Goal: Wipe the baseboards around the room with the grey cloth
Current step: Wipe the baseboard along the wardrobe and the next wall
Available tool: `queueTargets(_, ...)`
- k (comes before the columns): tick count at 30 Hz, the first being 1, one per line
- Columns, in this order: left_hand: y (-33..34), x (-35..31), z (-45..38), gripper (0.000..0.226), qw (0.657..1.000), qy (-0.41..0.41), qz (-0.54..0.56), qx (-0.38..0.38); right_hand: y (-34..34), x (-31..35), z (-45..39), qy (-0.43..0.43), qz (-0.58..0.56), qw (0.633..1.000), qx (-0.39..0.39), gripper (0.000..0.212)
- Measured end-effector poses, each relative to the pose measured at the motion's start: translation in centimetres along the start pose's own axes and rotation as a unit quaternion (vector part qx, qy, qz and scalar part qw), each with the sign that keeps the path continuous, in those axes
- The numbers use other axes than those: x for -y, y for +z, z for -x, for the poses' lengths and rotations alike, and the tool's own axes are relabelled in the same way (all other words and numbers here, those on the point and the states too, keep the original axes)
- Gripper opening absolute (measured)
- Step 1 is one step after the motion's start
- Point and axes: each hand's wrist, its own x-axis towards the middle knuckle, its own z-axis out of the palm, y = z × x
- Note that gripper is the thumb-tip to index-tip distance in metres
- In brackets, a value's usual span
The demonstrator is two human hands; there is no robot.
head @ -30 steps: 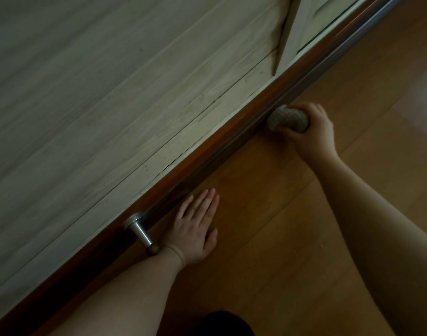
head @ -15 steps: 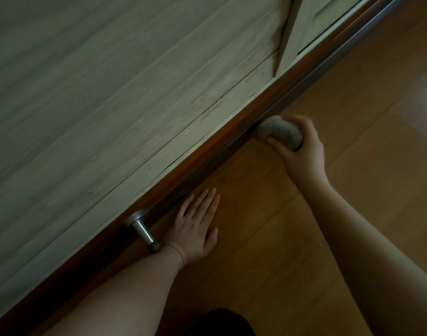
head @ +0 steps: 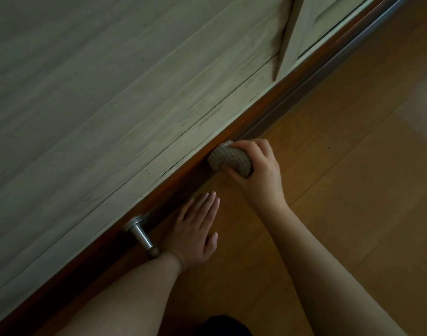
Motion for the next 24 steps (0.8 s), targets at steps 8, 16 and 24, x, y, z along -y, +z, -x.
queueTargets(8, -0.4, -0.2, 0.0, 0.075, 1.000, -0.003, -0.026, 0.000, -5.8, -4.5, -6.2, 0.110, 0.025, 0.990, -0.081, 0.040)
queueTargets(16, -0.3, -0.2, 0.1, 0.075, 1.000, -0.002, -0.019, -0.001, -10.5, -7.3, -11.0, 0.143, 0.042, 0.986, -0.081, 0.038)
queueTargets(24, -0.2, -0.3, 0.0, 0.075, 1.000, -0.003, -0.025, -0.003, -9.6, -7.5, -9.9, 0.184, 0.007, 0.974, -0.133, 0.039)
